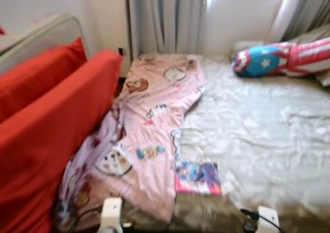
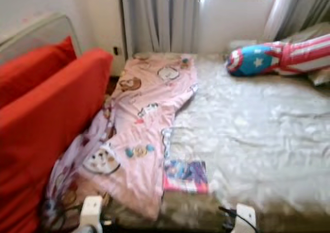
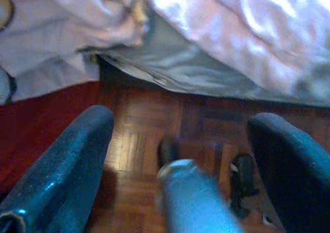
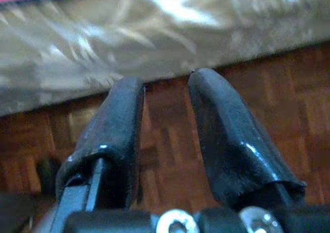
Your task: Clean up the room
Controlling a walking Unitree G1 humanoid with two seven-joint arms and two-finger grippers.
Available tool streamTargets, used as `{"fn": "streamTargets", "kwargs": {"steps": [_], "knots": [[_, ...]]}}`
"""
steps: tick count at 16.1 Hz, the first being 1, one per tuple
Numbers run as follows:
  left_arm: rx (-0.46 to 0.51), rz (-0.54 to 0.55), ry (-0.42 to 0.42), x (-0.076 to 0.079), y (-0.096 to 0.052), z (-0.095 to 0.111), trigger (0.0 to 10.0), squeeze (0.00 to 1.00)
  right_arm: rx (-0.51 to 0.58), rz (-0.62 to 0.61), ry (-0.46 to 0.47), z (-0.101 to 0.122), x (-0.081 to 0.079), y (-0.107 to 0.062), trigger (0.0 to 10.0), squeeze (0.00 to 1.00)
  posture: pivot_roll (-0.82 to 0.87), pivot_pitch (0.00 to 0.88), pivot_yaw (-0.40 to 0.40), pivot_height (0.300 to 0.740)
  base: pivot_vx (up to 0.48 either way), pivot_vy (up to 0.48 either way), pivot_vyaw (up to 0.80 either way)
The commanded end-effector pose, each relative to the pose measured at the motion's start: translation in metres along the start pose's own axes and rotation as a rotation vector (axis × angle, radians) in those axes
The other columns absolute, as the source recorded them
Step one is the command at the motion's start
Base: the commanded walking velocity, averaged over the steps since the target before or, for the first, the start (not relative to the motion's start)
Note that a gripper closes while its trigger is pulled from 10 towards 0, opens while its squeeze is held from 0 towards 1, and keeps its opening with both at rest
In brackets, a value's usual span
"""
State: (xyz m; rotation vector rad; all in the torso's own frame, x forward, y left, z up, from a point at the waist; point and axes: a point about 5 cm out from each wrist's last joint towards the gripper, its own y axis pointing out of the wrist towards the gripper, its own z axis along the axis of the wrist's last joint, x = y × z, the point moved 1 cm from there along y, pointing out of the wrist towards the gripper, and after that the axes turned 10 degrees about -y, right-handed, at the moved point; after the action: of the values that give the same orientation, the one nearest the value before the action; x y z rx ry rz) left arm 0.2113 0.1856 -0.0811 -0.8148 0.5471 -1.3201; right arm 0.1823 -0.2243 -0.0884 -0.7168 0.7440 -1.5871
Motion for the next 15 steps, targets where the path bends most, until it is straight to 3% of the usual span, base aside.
{"fn": "streamTargets", "kwargs": {"steps": [1, 6, 13, 15], "knots": [[-0.022, 0.022, -0.002, -0.008, -0.002, -0.007, 10.0, 0.00, 0.007, 0.023, -0.004, 0.001, -0.009, 0.001, 10.0, 0.00, -0.08, 0.000, -0.024, 0.740, 0.349, 0.000, 0.00], [0.015, 0.009, 0.003, -0.007, -0.002, -0.005, 10.0, 0.00, 0.041, 0.024, -0.031, 0.004, -0.008, 0.000, 10.0, 0.00, -0.08, 0.000, -0.025, 0.740, 0.139, 0.000, 0.00], [0.203, -0.055, -0.110, -0.004, -0.005, 0.011, 10.0, 0.00, 0.233, 0.003, -0.033, 0.019, -0.008, -0.003, 10.0, 0.00, -0.09, 0.000, -0.003, 0.740, 0.000, 0.000, 0.00], [0.237, -0.087, -0.114, -0.003, -0.007, 0.014, 10.0, 0.00, 0.493, 0.012, -0.129, 0.108, -0.024, -0.001, 10.0, 0.00, -0.10, 0.000, 0.003, 0.740, 0.000, 0.000, 0.00]]}}
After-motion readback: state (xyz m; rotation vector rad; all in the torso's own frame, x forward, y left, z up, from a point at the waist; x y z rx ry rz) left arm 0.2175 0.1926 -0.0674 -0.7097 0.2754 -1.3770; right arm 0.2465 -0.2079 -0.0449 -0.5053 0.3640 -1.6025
